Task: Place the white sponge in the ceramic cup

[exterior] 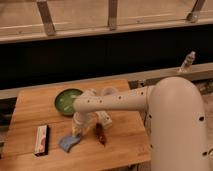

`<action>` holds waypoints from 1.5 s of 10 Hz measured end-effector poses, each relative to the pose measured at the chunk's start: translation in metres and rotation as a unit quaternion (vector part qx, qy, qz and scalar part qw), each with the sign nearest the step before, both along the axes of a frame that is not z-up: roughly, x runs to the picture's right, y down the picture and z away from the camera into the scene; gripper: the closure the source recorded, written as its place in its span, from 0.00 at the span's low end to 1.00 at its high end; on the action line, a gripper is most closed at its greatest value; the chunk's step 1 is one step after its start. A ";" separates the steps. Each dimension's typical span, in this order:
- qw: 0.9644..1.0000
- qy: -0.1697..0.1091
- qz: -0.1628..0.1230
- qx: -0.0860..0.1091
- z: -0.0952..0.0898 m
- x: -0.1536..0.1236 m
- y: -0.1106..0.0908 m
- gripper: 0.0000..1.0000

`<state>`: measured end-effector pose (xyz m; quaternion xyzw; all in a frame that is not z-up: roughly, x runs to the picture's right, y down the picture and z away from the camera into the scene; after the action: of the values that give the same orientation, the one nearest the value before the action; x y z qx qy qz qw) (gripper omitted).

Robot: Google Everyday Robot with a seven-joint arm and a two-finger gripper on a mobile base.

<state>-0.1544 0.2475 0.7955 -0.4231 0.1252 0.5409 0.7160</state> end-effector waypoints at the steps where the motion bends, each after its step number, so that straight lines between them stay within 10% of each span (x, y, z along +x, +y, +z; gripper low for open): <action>1: 1.000 -0.003 0.001 0.001 0.000 -0.001 -0.001 0.90; 10: 0.992 -0.101 0.056 0.051 -0.033 -0.017 -0.037 0.90; 15: 0.983 -0.112 0.081 0.119 -0.060 -0.011 -0.106 0.90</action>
<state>-0.1652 0.1419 0.7357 -0.4020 -0.0556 0.5571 0.7245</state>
